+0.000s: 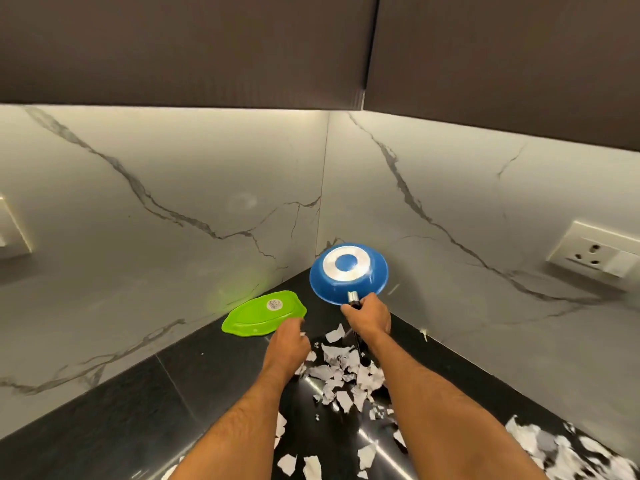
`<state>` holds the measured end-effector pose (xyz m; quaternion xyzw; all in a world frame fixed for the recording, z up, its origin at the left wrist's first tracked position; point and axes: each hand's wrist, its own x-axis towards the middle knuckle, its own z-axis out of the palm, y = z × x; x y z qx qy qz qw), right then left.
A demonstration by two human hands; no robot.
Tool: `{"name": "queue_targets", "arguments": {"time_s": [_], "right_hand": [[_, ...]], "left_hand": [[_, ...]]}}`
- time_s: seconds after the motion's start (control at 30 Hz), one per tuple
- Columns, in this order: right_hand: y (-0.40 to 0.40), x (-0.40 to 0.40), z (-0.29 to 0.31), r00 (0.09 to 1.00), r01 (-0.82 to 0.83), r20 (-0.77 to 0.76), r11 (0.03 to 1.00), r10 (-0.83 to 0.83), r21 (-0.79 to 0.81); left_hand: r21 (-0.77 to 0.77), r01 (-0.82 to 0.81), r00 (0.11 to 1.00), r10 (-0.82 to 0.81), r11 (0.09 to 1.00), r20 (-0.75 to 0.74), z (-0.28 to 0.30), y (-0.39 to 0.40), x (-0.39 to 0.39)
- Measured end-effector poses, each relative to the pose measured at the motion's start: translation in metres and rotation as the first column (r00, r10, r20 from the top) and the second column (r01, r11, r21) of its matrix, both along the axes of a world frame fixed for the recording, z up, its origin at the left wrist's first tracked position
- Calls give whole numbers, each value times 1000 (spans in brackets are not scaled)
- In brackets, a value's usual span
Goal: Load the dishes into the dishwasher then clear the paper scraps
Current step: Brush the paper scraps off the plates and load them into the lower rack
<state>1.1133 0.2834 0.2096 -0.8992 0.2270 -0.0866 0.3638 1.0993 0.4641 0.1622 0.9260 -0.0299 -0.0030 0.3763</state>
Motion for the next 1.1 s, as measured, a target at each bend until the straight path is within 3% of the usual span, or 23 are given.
{"name": "queue_targets", "arguments": {"time_s": [0.23, 0.43, 0.57, 0.77, 1.1], "right_hand": [[-36, -76, 26, 999, -35, 18, 991, 37, -128], [-84, -155, 24, 998, -59, -28, 993, 56, -98], [-111, -213, 12, 996, -80, -45, 996, 78, -42], [-131, -303, -6, 998, -57, -33, 998, 58, 40], [-93, -477, -19, 997, 80, -12, 997, -80, 17]], "left_hand": [[-242, -172, 982, 185, 955, 33, 43, -27, -33], [-410, -267, 961, 273, 872, -44, 63, -66, -86], [-388, -319, 946, 318, 865, -69, 53, -85, -126], [-363, -167, 985, 172, 917, -20, 36, -101, -191], [-358, 82, 996, -62, 930, 68, 17, -86, -323]]}}
